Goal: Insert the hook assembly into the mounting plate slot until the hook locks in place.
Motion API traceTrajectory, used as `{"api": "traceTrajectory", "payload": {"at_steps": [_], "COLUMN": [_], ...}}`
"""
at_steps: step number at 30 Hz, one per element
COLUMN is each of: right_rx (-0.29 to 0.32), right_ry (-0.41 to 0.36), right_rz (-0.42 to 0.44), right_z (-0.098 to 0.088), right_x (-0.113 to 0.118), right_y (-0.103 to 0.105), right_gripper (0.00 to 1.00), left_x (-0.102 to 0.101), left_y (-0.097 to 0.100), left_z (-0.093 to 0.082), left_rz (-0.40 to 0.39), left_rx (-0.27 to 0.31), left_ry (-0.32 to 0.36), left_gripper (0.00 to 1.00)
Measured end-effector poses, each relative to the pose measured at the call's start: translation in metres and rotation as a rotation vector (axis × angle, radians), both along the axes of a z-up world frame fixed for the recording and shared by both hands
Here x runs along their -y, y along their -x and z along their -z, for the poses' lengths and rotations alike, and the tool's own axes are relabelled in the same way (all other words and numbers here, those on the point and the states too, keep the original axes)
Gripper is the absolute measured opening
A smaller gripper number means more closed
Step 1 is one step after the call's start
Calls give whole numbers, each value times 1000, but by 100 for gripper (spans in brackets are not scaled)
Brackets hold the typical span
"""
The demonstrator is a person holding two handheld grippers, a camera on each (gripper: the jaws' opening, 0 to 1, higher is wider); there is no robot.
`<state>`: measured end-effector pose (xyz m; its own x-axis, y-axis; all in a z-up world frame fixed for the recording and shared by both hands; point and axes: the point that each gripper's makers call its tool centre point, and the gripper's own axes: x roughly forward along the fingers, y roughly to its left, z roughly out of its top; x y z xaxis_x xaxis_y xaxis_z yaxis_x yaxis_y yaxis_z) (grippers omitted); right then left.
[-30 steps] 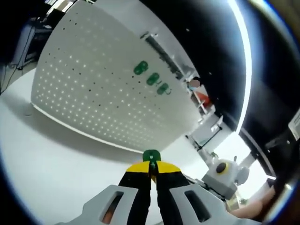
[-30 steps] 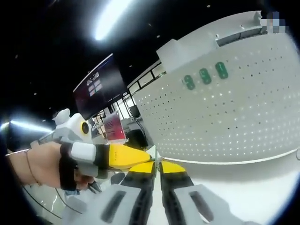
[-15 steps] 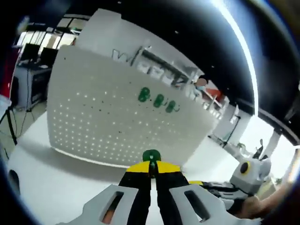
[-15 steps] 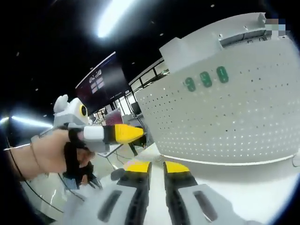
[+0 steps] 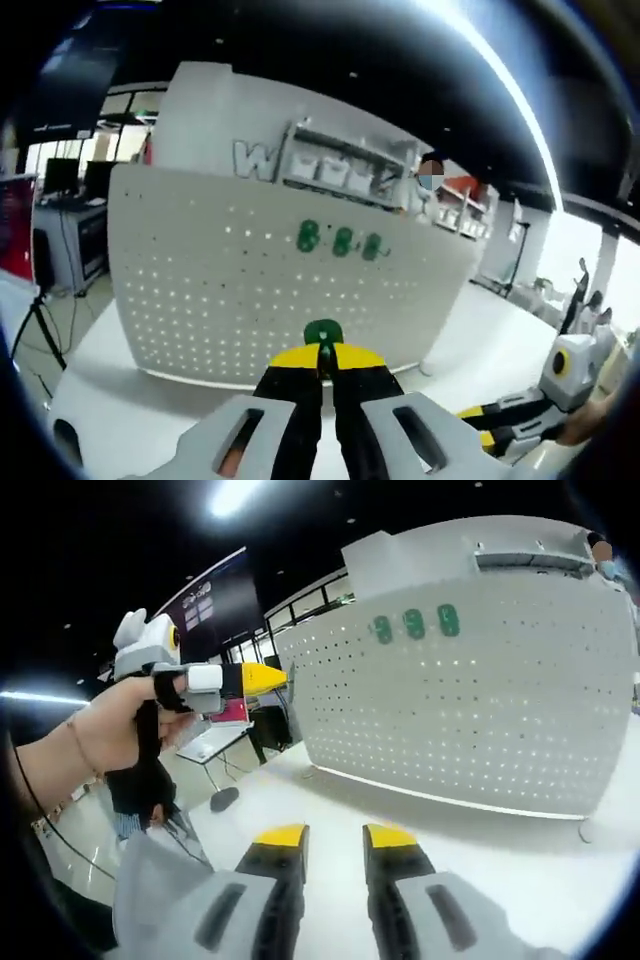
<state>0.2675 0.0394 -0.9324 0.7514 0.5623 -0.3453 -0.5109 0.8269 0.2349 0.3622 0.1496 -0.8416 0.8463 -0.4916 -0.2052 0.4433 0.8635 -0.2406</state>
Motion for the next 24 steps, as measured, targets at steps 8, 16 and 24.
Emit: {"api": "traceTrajectory", "payload": {"at_steps": [8,16,24], "right_rx": [-4,4,8], "right_ry": [3,0,-8], "right_rz": [41,72,90], "right_z": [0,-5,-6], "right_x": [27,47,59], "right_y": [8,9,4], "right_gripper": [19,19,19], "left_x": [-5,-5,-8], "left_y": [-21,-48,-69], "left_z": [-18,-47,-49], "left_rz": [-61,-107,-138], "left_rx": [88,266,347], "left_ry": [-18,-40,-108], "left_gripper": [1,1,1]}}
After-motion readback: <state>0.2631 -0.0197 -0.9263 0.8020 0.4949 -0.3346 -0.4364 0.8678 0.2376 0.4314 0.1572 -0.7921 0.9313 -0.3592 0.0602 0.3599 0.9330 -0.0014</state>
